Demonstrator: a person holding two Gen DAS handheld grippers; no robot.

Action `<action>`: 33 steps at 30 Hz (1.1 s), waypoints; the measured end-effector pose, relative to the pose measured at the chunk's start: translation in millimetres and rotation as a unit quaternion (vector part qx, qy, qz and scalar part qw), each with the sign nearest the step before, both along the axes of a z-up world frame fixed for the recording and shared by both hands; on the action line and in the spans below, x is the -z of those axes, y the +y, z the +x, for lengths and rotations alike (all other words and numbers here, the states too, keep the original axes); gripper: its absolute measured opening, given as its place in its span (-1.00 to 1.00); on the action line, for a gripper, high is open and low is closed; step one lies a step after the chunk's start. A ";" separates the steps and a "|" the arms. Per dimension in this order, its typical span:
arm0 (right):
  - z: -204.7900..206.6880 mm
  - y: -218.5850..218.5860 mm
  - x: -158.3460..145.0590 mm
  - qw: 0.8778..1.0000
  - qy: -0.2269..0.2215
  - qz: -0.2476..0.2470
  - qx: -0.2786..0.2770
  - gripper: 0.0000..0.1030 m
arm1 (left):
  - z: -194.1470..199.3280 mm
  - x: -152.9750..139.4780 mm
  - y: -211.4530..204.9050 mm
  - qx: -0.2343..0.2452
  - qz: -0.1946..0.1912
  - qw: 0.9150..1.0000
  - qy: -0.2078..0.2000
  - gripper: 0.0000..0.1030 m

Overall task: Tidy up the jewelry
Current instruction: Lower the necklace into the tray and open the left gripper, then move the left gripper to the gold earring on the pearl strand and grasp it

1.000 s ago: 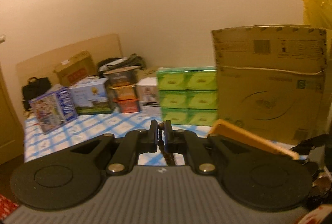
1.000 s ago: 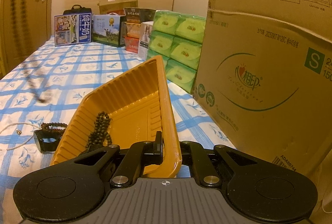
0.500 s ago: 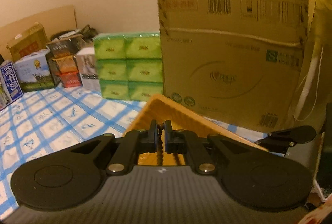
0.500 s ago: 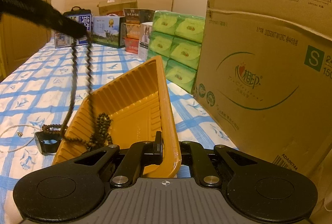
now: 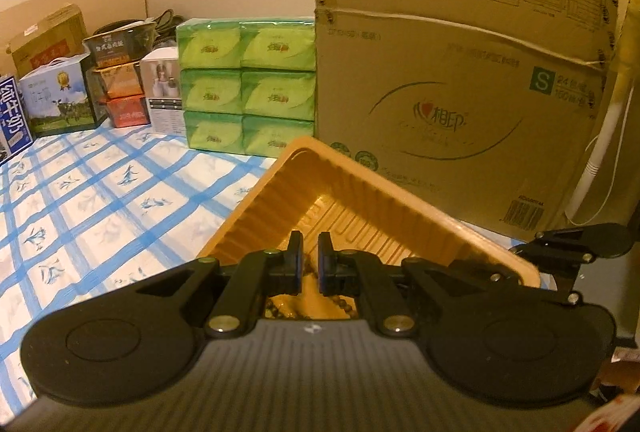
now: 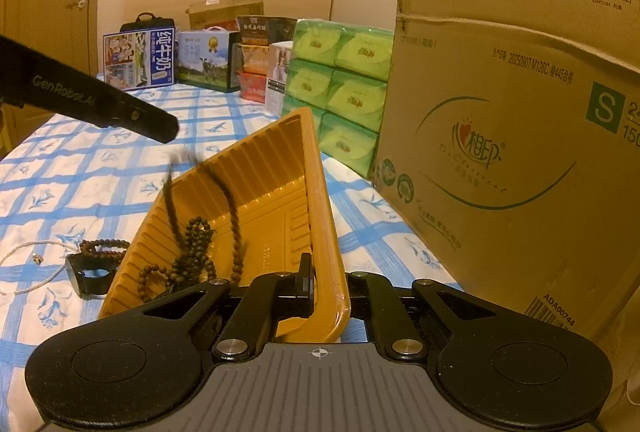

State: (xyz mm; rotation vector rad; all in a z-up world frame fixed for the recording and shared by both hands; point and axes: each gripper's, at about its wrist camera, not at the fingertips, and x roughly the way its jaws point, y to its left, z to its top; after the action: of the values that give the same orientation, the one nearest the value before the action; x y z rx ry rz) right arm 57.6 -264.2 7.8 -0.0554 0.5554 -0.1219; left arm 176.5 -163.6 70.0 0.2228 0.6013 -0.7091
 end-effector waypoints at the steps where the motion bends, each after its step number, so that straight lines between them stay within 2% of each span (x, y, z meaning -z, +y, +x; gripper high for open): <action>1: 0.0 -0.2 0.3 1.000 0.000 0.000 0.000 -0.88 | 0.2 0.3 2.9 -0.003 -0.001 1.000 0.002 -0.89; 7: 0.3 -0.1 0.7 1.000 0.000 0.000 0.000 -0.88 | -3.9 2.7 36.3 -0.043 0.003 0.999 -0.006 -0.83; 12: 0.3 -0.5 0.8 1.000 0.000 0.001 0.000 -0.88 | -14.9 13.1 77.6 -0.095 0.027 0.995 -0.027 -0.52; 17: 0.0 -0.6 0.4 1.000 0.000 0.000 0.000 -0.88 | -29.4 31.3 122.1 -0.149 0.046 0.987 -0.040 -0.35; 27: 0.1 -1.0 0.2 1.000 0.001 -0.001 0.000 -0.89 | -50.6 82.1 184.5 -0.231 0.075 0.970 -0.002 -0.33; 33: 0.0 -0.9 0.7 1.000 0.002 -0.004 0.000 -0.89 | -62.7 103.8 189.3 -0.225 0.091 0.970 0.020 -0.33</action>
State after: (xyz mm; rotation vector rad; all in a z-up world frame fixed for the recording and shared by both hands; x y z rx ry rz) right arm 57.6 -265.0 7.1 -0.0626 0.5581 -0.1233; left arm 113.8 25.7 -33.8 0.2325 0.7265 -0.2199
